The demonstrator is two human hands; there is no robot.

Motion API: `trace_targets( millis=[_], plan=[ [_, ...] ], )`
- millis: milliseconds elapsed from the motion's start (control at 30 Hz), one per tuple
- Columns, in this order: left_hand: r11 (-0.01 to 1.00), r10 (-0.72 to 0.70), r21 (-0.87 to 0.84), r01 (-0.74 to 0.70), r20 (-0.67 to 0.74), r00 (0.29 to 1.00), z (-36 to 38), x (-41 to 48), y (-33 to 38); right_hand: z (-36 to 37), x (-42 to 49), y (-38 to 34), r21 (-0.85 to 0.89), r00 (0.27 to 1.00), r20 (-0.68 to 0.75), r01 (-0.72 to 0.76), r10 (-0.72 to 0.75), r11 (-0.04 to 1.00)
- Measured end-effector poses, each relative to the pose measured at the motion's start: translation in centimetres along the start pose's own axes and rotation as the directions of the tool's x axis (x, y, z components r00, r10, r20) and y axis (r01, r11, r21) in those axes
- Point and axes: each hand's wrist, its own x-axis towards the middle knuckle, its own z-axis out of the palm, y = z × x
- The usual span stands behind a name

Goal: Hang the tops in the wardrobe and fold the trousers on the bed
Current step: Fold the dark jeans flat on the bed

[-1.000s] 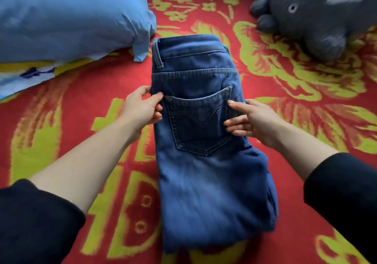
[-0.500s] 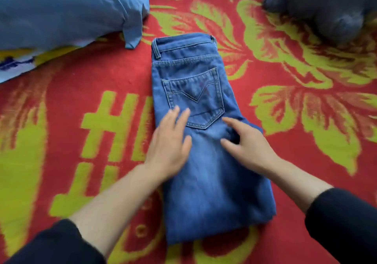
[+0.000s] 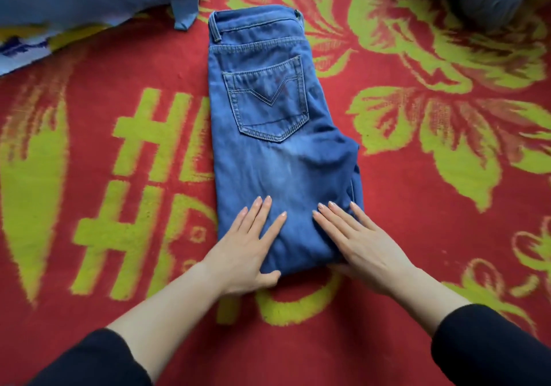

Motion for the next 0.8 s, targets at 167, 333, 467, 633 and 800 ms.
trace_targets(
  millis=[167,333,467,633,800],
  plan=[
    [0.992,-0.074,0.113,0.052,0.197,0.978,-1.9,0.2,1.3,-1.5,0.5,0.2,0.078,1.000,-0.003,0.002,-0.002,0.997],
    [0.969,-0.150,-0.151,0.194,0.265,0.953,-3.9,-0.6,2.2,-4.0,0.4,0.5,0.221,1.000,0.008,-0.014,0.013,0.975],
    [0.839,-0.200,-0.421,0.344,0.350,0.915,-7.0,-2.1,3.9,-6.7,-0.6,0.0,0.384,0.992,0.116,-0.097,0.056,0.918],
    [0.618,-0.218,-0.604,0.504,0.484,0.848,-8.8,-4.2,5.9,-9.3,-2.4,-0.8,0.466,0.872,0.483,-0.325,0.071,0.823],
    [0.405,-0.105,-0.620,0.672,0.698,0.708,-8.3,-6.4,9.3,-8.7,-5.1,-1.0,0.466,0.679,0.732,-0.561,0.059,0.684]
  ],
)
